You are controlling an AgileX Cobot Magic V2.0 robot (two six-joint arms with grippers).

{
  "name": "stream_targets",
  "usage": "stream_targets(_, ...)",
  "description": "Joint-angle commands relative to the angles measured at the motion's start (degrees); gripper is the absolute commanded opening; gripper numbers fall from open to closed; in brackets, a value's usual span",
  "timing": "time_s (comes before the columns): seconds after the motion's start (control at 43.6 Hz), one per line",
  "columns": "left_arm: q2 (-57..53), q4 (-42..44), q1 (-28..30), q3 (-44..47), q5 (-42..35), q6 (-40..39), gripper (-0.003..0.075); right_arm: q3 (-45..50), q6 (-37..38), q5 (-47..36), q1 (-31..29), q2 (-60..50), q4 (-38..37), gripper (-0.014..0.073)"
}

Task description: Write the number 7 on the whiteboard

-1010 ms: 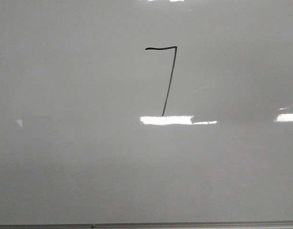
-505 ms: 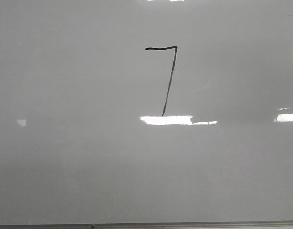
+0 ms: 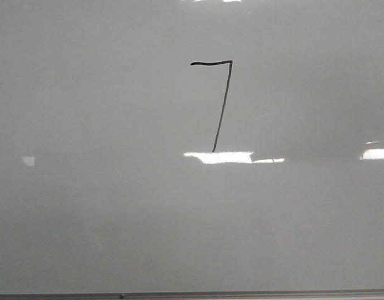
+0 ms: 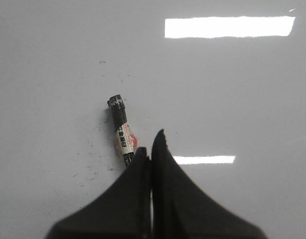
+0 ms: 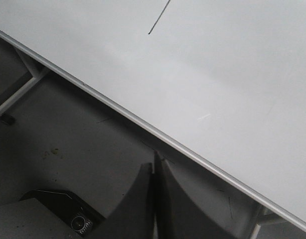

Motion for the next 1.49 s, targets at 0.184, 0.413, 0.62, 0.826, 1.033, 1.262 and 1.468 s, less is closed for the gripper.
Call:
stream_targets(0.184, -0.8, -0.6, -0.5, 0.8, -4.7, -0.7, -0.002, -1.4, -0.1, -3.4, -0.4, 0.4, -0.2, -0.0067)
stream_targets(0.413, -0.8, -0.6, -0.5, 0.8, -4.7, -0.7, -0.002, -0.4, -0.2, -4.0, -0.8, -1.0, -0.2, -0.0067)
stream_targets(0.62, -0.7, -0.6, -0.5, 0.8, -4.7, -0.7, -0.002, 9.6, -0.7, -24.1, -11.2, -8.3, -0.2, -0.0067)
stream_targets(0.826, -0.7, -0.6, -0.5, 0.8, -4.7, -0.7, -0.002, 26.5, -0.6, -47.4, -24.9, -17.0, -0.2, -0.0067)
stream_targets(1.033, -0.7, -0.6, -0.5, 0.8, -4.7, -0.7, -0.002, 39.6, -0.6, -58.9, -28.7, -22.1, -0.2, -0.0067)
stream_targets(1.262, -0.7, -0.6, -0.5, 0.8, -4.7, -0.7, -0.0021, 48.5, -0.6, -68.1, -27.2, -25.0, -0.2, -0.0067)
stream_targets(1.468, -0.7, -0.6, -0.5, 0.8, -4.7, -0.7, -0.002, 50.7, -0.6, -69.6, -27.2, -26.3, -0.2, -0.0067)
